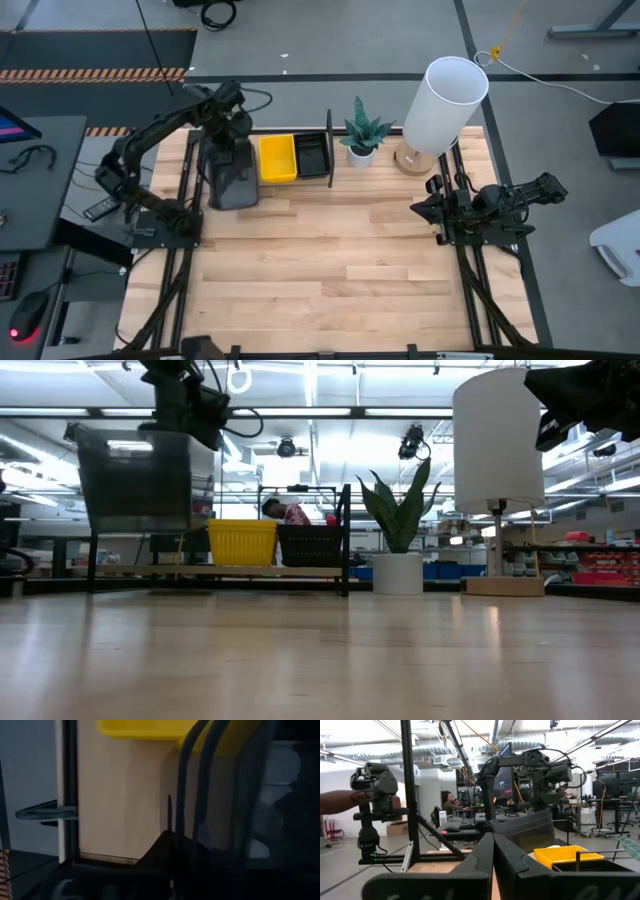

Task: Stack baskets on shelf by color
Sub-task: Put the stacked black bins on the shelf

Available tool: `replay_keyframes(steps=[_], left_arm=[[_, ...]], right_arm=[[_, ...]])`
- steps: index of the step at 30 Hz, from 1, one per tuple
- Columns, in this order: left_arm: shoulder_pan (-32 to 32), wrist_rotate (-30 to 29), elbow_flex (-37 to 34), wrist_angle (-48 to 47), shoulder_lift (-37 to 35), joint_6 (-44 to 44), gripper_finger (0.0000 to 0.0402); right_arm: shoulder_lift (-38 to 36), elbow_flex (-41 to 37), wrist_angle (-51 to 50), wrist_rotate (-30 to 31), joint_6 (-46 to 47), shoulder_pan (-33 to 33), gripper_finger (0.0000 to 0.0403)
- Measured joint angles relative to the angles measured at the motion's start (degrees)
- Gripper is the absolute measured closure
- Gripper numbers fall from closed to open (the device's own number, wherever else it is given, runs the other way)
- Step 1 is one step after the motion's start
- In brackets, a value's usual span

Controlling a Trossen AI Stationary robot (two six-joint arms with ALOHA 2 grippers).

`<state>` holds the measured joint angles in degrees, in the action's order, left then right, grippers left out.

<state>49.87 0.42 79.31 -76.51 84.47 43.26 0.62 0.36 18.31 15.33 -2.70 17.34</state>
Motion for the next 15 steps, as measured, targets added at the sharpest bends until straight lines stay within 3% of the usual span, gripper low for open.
replay_keyframes(steps=[10, 15], left_arm=[[5.3, -0.2, 4.2, 0.5, 6.3, 6.7, 0.0385], [6.9, -1.2, 5.2, 0.7, 8.7, 3.7, 0.0385]], right_arm=[[0.0, 0.0, 0.0, 0.0, 0.0, 0.0, 0.0389], [0.0, 0.0, 0.0, 0.0, 0.0, 0.0, 0.0389]])
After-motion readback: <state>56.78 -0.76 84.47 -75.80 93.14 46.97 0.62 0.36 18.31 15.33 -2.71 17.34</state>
